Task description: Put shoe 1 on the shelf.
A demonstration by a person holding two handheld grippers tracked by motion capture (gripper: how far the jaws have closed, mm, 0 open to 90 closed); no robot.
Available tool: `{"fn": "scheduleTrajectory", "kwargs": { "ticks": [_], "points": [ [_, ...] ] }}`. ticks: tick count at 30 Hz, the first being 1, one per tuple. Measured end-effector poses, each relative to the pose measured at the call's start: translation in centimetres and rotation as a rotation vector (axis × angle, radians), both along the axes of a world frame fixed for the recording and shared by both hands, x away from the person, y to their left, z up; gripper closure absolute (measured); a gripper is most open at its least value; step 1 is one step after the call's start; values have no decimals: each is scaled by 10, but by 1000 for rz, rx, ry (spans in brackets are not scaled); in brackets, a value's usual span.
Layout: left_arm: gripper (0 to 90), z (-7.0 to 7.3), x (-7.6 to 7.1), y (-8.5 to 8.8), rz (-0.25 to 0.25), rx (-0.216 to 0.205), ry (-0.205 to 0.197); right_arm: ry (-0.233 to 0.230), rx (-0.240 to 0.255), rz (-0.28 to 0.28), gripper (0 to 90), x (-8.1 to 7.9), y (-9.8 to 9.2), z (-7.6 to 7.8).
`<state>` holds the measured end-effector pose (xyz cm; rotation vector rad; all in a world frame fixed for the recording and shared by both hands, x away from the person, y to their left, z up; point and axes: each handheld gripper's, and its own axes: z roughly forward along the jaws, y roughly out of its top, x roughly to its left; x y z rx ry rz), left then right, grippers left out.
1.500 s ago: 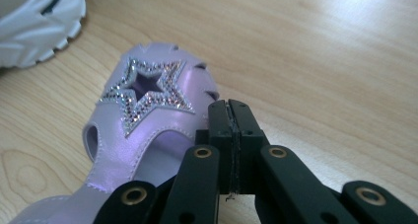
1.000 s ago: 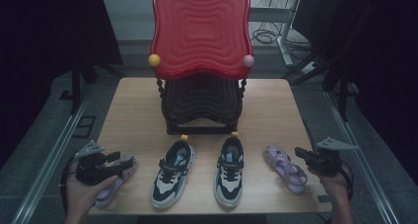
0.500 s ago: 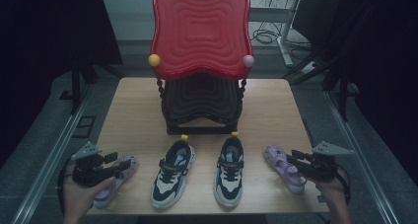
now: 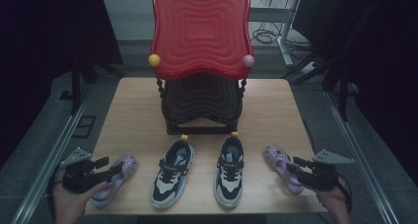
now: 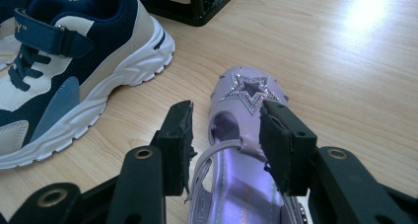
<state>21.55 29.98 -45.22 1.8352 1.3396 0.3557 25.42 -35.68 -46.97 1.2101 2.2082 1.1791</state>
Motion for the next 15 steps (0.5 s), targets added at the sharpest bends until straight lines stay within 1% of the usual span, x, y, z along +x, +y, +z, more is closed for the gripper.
{"fn": "scheduleTrajectory", "kwargs": {
  "ticks": [3,6,8,12,15],
  "points": [
    [372,2,-2,1,0,4,-5,-1,-2,-2,560,-1,1,1],
    [372,5,-5,4,-4,33,-8,-5,-6,1,555,-5,3,2],
    [373,5,-11,7,-5,46,-11,-9,-6,3,555,-7,4,4],
    [385,-1,-21,18,25,47,1,-9,-11,4,555,-9,7,4],
    [404,-7,-27,23,22,60,26,-7,-17,18,553,-9,12,4]
  ]
}}
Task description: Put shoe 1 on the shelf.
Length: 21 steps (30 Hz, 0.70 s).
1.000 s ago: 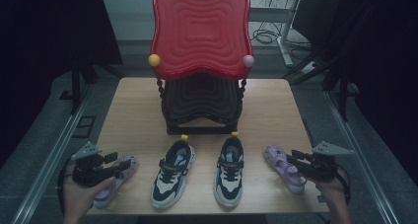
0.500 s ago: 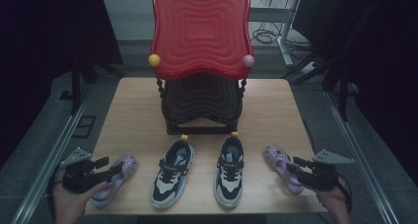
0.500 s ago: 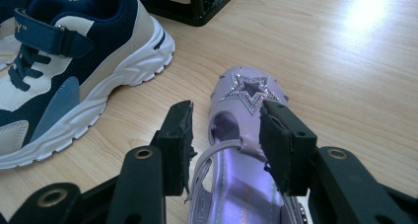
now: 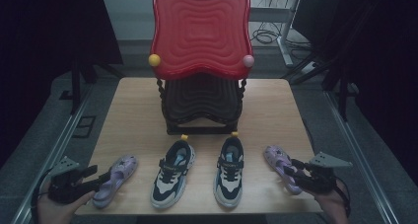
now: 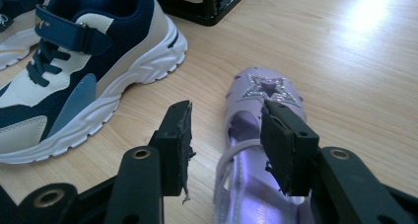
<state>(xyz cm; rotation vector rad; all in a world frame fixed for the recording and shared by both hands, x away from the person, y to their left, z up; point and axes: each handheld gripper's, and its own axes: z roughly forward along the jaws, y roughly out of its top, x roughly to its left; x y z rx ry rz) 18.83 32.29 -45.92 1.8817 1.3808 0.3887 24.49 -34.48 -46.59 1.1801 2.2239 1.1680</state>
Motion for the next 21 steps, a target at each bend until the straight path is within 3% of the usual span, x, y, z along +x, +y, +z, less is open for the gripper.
{"fn": "scheduleTrajectory", "kwargs": {
  "ticks": [9,21],
  "points": [
    [477,-8,-15,0,-19,-1,22,4,-9,-5,551,-4,0,-3],
    [552,-29,-7,-12,-79,26,113,30,-13,-4,557,-2,0,-8]
  ]
}}
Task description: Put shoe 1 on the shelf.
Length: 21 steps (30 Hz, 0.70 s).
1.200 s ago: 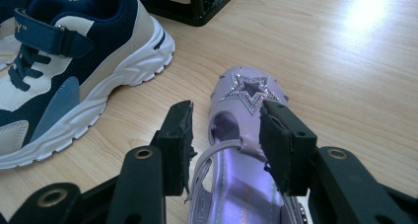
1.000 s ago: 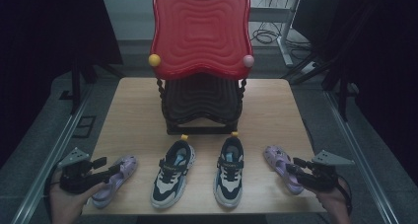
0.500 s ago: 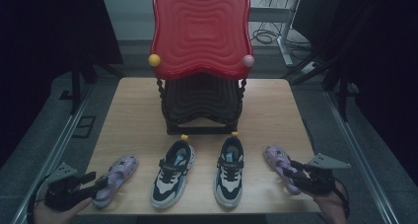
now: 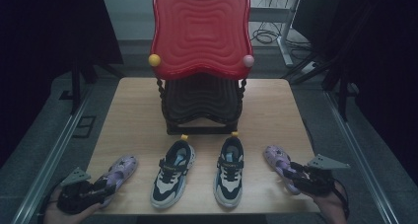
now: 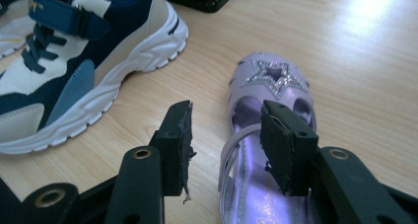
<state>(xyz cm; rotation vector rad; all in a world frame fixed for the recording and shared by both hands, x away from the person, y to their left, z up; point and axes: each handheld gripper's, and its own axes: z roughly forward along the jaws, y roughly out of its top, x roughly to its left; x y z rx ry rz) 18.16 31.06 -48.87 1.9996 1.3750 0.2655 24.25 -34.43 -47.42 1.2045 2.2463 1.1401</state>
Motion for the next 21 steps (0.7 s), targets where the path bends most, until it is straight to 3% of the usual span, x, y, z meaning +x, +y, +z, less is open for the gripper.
{"fn": "scheduleTrajectory", "kwargs": {
  "ticks": [7,12,21],
  "points": [
    [597,-8,2,-2,-6,4,20,52,-20,-5,561,-1,-3,-11],
    [629,-10,6,-4,-14,36,30,86,-40,2,579,-3,-3,-20],
    [685,-11,7,-4,-35,49,40,130,-81,9,713,2,2,-27]
  ]
}}
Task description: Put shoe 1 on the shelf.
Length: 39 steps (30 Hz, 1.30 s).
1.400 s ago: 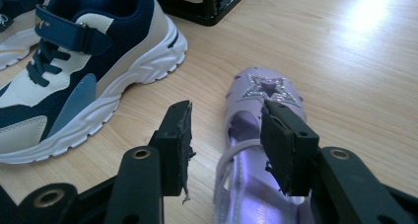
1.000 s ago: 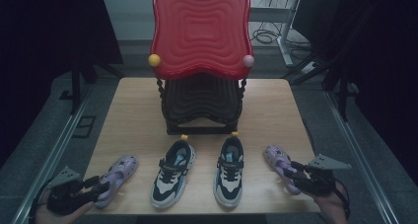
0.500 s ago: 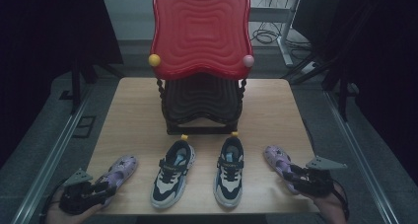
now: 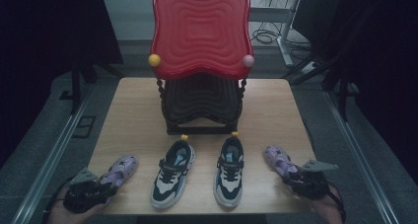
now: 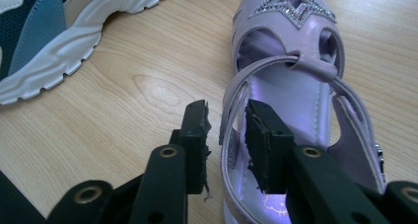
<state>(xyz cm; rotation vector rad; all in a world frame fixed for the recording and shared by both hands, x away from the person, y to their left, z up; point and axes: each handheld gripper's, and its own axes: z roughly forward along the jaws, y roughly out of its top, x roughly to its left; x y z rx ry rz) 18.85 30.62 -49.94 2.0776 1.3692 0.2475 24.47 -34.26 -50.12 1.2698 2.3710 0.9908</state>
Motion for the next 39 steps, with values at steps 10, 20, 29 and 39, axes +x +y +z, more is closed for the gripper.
{"fn": "scheduleTrajectory", "kwargs": {
  "ticks": [10,20,29,39],
  "points": [
    [792,0,1,-5,-27,24,12,0,-1,1,838,2,0,0],
    [865,6,1,0,-1,7,-7,-22,24,-9,859,2,-4,2],
    [866,13,2,4,0,-46,-51,-68,89,-43,861,3,-13,12],
    [867,32,6,-1,-1,-127,-126,-135,184,-66,862,3,-16,28]
  ]
}}
